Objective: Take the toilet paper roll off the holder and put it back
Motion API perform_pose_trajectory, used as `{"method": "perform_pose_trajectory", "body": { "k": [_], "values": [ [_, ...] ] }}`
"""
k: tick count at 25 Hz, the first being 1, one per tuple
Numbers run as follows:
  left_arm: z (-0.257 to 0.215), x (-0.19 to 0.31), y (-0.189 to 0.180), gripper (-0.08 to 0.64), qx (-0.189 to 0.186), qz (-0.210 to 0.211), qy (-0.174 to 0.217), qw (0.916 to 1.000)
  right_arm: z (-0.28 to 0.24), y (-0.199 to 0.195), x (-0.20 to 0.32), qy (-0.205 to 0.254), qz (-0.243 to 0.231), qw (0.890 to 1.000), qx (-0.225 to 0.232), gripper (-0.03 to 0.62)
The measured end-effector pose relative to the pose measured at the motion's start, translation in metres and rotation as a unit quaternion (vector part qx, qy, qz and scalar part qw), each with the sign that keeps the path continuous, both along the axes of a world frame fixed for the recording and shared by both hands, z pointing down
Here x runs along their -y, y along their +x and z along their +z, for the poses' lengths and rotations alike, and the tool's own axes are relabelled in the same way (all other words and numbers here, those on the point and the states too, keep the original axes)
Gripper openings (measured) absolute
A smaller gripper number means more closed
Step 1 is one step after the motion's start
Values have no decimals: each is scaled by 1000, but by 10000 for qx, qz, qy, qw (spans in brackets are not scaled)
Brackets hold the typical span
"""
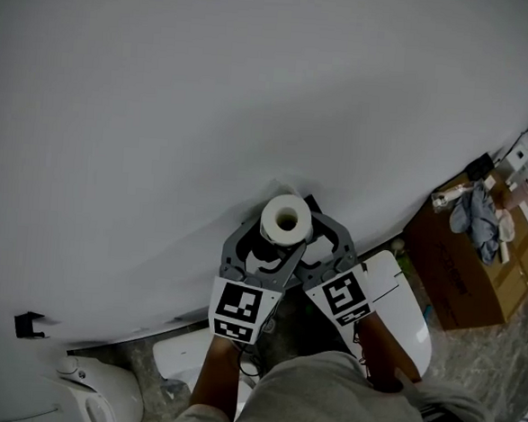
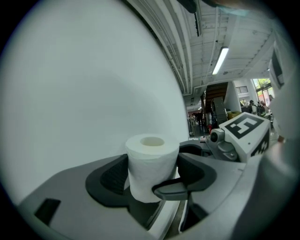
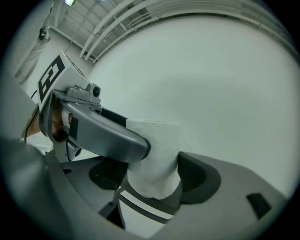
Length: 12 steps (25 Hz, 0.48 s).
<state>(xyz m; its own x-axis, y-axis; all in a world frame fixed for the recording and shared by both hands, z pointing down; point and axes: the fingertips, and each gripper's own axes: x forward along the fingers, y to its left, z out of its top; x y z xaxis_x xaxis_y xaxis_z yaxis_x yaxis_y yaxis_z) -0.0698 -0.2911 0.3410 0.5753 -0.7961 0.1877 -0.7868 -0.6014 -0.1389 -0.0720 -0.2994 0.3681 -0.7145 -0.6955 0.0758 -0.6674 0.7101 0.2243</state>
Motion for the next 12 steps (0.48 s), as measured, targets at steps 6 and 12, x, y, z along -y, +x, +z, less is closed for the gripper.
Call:
{"method": "perform_pose_trajectory", "body": {
  "k": [6, 12],
  "values": [
    [-9, -27, -24, 336, -109, -363, 292, 9989, -10, -24, -27, 290, -327, 9990, -77, 334],
    [-10, -59, -70, 337, -188, -942, 340, 9948, -10, -70, -58, 353, -912, 9951, -137, 334]
  ]
}}
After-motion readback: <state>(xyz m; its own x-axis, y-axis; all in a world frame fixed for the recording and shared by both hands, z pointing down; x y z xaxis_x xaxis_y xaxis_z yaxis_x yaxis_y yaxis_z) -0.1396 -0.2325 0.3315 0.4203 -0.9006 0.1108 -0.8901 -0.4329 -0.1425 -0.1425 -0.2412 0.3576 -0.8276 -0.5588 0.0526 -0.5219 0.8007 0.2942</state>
